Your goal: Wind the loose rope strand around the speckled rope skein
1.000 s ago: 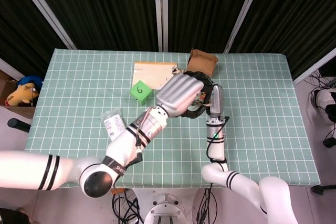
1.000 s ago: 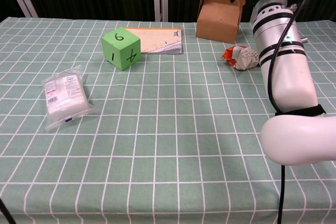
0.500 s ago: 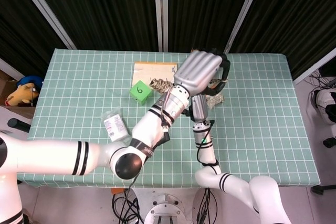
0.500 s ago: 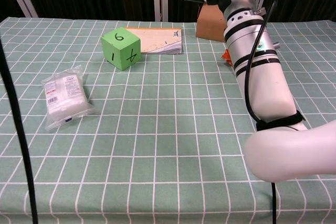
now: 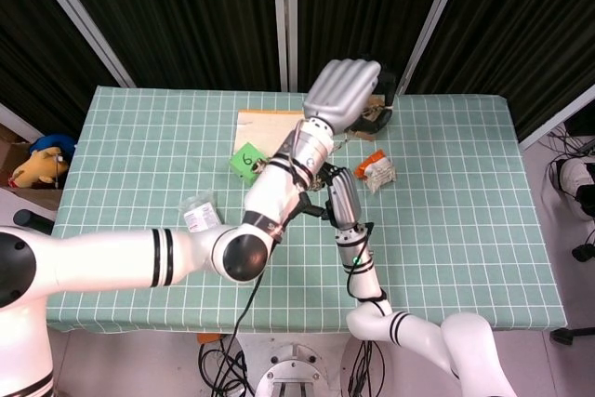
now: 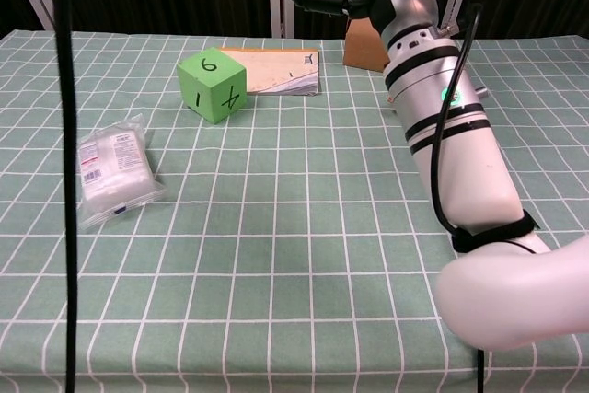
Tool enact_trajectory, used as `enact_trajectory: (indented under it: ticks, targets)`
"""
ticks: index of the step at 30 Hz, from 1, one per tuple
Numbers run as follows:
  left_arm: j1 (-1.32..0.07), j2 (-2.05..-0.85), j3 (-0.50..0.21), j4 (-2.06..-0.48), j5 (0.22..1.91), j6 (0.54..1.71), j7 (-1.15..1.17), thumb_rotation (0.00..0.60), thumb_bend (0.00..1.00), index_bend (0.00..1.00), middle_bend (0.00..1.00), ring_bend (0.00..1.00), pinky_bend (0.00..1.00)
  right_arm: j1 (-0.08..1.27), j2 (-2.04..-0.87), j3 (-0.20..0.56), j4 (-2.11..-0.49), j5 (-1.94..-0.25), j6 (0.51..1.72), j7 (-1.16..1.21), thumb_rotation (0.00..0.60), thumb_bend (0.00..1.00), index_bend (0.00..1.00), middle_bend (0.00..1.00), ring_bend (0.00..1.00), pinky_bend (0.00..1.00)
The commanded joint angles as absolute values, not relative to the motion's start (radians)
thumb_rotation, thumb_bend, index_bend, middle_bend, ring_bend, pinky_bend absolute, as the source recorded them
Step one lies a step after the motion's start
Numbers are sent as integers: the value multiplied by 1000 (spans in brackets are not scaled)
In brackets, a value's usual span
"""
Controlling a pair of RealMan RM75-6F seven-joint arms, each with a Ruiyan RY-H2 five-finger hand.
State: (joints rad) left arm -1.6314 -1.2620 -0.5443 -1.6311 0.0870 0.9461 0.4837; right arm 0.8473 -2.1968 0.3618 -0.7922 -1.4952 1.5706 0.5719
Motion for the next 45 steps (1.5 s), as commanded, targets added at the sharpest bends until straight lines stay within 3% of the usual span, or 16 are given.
enact_trajectory:
  ticks: [1,15,45]
  targets:
    - [-1611,-1277,-534,-1562,53,930,461,600,559,831,345,223,271,825,-2193,337,-803,-1517,1600,588,600,592,855,561,558,769]
    - [-1503,-1279,-487,-1451,-20,890,443,600,559,831,346,223,270,742,-2162,302,-851,-1530,1654,657,600,588,866,565,557,768]
    - [-1306,-1314,-441,-1387,-46,796,386,600,558,802,359,235,270,675,-2119,359,-959,-1518,1710,690,600,600,866,565,558,769]
